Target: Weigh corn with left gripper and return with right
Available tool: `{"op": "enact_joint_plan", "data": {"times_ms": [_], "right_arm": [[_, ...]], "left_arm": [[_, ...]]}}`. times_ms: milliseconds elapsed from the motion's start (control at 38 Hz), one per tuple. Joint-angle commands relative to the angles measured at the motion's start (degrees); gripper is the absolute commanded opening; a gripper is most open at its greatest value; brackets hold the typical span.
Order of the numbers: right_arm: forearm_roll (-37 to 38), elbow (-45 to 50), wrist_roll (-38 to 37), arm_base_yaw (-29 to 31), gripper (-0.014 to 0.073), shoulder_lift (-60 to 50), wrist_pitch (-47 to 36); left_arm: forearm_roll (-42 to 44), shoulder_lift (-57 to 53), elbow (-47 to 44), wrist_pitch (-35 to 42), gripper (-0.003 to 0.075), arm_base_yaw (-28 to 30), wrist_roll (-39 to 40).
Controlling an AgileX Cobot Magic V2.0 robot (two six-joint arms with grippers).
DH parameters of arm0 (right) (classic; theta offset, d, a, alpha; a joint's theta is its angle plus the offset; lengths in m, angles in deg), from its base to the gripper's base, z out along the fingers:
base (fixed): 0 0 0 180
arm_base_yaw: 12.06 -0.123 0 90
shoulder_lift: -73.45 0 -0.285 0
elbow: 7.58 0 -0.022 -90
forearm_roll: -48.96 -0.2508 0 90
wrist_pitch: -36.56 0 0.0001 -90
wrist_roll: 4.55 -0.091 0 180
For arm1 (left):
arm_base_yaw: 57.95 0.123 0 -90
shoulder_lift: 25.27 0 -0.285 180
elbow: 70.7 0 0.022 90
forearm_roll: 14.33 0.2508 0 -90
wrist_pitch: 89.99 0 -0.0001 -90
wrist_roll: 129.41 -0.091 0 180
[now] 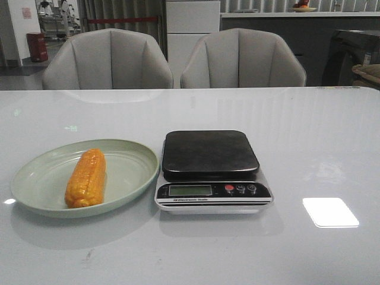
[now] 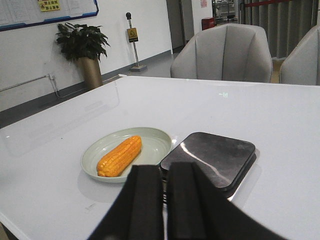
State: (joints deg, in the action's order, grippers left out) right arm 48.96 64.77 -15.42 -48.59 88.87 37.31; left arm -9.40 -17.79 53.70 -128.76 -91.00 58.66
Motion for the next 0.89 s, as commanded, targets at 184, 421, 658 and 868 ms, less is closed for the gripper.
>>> {"op": "enact_joint_plan", "data": {"times_ms": [184,421,658,868], "right_arm": [[0.7,-1.6,0.6,0.1,0.019,0.5,-4.0],[0.7,-1.6,0.6,0.1,0.019,0.5,-4.0],[0.7,-1.6,0.6,0.1,0.019,0.5,-4.0],[0.7,-1.6,0.6,0.1,0.019,0.5,-4.0]], "left_arm": [[0.0,0.7,1.3,4.8,0.0113,0.0,0.1],[0.0,0.7,1.3,4.8,0.0113,0.0,0.1],[3.3,0.7,-0.5,7.1,0.0113,2.0,0.1],[4.3,0.7,-6.7,14.8,0.0113,14.7,0.1]]}}
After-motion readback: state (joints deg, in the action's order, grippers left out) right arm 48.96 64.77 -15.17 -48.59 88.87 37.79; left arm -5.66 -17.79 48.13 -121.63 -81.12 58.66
